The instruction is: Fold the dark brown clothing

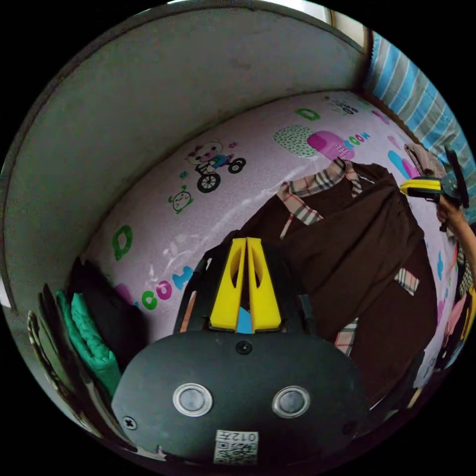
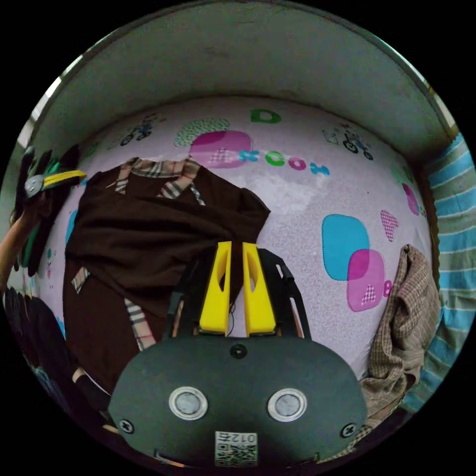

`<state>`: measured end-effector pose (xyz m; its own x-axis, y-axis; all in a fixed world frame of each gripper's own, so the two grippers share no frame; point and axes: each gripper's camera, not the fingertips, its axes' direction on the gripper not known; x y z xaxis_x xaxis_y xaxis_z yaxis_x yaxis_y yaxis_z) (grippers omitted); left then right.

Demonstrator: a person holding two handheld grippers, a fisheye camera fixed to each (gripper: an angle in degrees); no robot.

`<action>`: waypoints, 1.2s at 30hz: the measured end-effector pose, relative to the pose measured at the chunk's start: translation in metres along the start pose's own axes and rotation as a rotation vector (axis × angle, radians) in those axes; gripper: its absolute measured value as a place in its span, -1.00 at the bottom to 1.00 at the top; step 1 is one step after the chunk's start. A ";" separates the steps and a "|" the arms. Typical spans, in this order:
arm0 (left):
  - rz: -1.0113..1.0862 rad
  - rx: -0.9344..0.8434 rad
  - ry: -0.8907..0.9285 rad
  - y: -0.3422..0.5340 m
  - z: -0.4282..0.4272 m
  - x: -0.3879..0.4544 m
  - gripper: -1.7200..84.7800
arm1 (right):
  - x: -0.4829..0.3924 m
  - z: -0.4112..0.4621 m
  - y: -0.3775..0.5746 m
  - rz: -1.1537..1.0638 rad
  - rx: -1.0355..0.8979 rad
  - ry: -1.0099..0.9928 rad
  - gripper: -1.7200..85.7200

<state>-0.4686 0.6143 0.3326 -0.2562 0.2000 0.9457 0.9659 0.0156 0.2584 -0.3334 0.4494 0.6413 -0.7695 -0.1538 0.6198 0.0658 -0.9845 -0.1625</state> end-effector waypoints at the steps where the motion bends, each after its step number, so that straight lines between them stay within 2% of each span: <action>1: -0.018 0.011 -0.007 0.004 -0.002 0.000 -0.96 | 0.003 0.000 0.002 0.048 0.015 0.005 -0.90; 4: 0.002 0.020 0.005 0.019 -0.011 0.009 -0.96 | 0.011 -0.020 0.018 0.116 0.086 -0.111 -0.88; 8: 0.157 0.030 0.101 0.058 -0.028 0.046 -0.96 | -0.014 -0.038 0.050 -0.054 0.080 -0.194 -0.83; 11: 0.224 0.016 0.060 0.090 -0.029 0.071 -0.96 | -0.050 -0.036 0.072 -0.229 0.048 -0.093 -0.81; 16: 0.171 -0.027 0.030 0.114 -0.016 0.076 -0.96 | -0.091 -0.023 0.073 -0.403 -0.008 0.033 -0.80; 21: 0.138 -0.082 0.034 0.123 0.001 0.070 -0.96 | -0.103 -0.012 0.063 -0.428 -0.068 0.129 -0.92; 25: 0.113 -0.086 0.058 0.128 0.001 0.063 -0.96 | -0.096 -0.024 0.055 -0.431 -0.112 0.107 -0.96; 33: 0.134 -0.135 0.117 0.150 0.007 0.053 -0.96 | -0.087 -0.008 0.048 -0.367 -0.264 0.125 -0.95; 36: 0.010 -0.109 0.198 0.156 0.001 0.016 -0.96 | -0.077 -0.010 0.050 -0.314 -0.309 0.123 -0.91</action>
<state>-0.3222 0.6209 0.3874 -0.2594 0.0036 0.9658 0.9615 -0.0933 0.2586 -0.2769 0.4132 0.5776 -0.7932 0.1775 0.5825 -0.3607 -0.9077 -0.2145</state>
